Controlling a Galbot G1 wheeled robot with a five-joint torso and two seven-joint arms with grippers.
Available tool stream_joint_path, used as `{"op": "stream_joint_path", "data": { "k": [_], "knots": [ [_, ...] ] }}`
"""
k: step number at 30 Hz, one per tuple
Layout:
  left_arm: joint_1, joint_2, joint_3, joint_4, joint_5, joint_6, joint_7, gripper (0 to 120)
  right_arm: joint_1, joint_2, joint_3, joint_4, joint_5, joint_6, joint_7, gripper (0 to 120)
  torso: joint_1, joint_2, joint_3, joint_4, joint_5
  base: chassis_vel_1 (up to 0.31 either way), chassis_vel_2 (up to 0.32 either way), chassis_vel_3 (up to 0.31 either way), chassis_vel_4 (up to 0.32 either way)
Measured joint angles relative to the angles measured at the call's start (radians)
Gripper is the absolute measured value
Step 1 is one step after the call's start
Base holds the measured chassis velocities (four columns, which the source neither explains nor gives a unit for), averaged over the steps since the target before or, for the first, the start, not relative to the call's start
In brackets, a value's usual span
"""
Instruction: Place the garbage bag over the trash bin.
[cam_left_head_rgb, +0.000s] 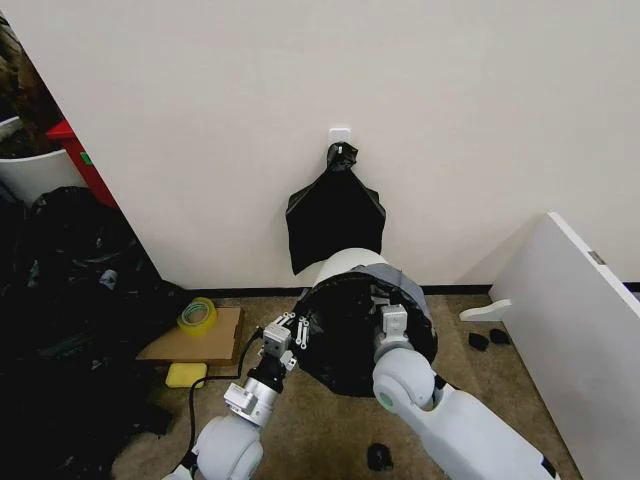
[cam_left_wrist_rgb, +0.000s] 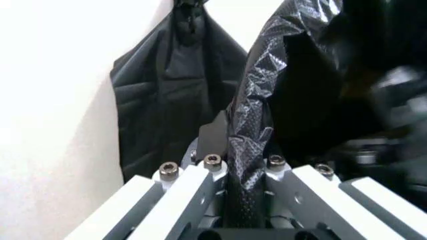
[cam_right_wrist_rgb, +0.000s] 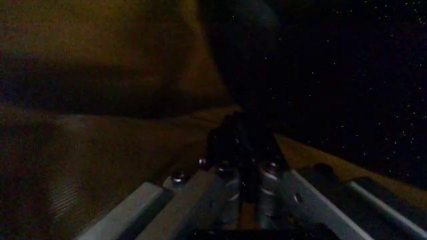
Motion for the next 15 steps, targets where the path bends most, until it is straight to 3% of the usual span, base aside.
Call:
{"op": "stream_joint_path", "data": {
  "k": [3,9,13,15],
  "knots": [
    [-0.006,-0.004,-0.002,0.015,-0.002,0.001,-0.004,1,-0.056,-0.023,-0.025,0.051,-0.079,0.037,-0.037,0,0.000,0.000,0.000,-0.0001,-0.0001,0.000,0.000,0.000,0.000],
    [-0.017,-0.010,-0.010,0.031,-0.003,0.005,-0.007,1,-0.097,-0.028,-0.055,0.098,-0.066,0.034,-0.036,0,0.000,0.000,0.000,0.0000,-0.0001,0.000,0.000,0.000,0.000],
    [-0.021,-0.011,-0.022,0.033,-0.005,0.008,-0.008,1,-0.099,-0.029,-0.065,0.098,-0.024,-0.004,-0.013,0,0.000,0.000,0.000,0.0000,0.0000,0.000,0.000,0.000,0.000],
    [-0.024,-0.008,-0.040,0.025,-0.013,0.012,-0.010,1,-0.093,-0.032,-0.071,0.105,0.051,-0.106,0.055,0,0.000,0.000,0.000,0.0000,0.0000,0.000,0.000,0.000,0.000]
  ]
}}
